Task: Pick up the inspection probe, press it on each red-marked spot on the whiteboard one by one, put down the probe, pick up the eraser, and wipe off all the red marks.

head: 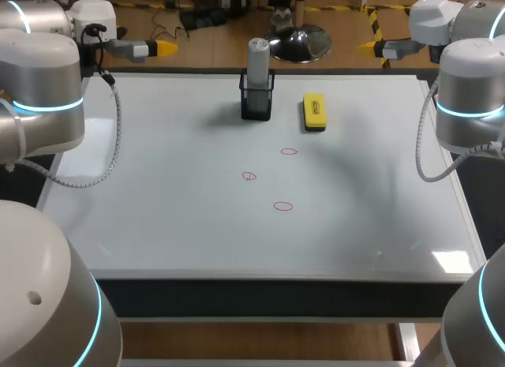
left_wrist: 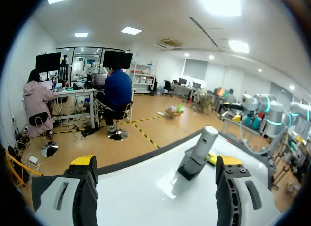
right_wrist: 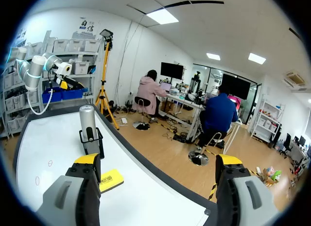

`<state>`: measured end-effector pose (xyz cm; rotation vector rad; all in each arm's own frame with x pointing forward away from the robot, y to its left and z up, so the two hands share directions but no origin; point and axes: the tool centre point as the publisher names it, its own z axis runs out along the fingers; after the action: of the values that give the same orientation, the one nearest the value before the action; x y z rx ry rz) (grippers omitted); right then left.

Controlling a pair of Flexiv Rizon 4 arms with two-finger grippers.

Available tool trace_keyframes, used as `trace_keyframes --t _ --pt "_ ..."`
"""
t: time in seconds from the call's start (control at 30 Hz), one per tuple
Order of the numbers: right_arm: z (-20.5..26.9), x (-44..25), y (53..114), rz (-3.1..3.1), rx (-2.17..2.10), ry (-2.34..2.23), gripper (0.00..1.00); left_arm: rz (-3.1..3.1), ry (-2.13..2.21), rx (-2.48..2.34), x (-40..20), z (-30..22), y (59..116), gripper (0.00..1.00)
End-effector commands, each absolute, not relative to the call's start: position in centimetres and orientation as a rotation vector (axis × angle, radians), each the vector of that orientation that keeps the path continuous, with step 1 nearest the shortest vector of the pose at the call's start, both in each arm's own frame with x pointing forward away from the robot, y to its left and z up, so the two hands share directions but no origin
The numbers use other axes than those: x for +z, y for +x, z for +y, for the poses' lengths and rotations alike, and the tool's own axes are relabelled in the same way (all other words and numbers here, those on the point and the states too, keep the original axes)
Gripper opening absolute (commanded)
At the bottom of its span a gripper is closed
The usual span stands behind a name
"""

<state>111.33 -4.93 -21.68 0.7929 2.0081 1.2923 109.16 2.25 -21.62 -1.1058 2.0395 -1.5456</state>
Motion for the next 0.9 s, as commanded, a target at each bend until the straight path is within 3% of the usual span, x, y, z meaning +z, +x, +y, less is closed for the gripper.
trace_keyframes --t 0.03,0.53,0.9 --pt "-4.9 -21.7 111.4 2.009 1.292 0.793 1.00 2.038 -1.106 -1.547 -21.7 2.3 109.2 1.00" --pt "-4.9 -21.7 111.4 2.009 1.292 0.793 1.00 2.038 -1.106 -1.547 -21.7 2.3 109.2 1.00" --pt "-4.9 -21.7 111.4 2.009 1.292 0.793 1.00 2.205 -0.756 -1.643 -21.0 -1.6 109.7 1.00"
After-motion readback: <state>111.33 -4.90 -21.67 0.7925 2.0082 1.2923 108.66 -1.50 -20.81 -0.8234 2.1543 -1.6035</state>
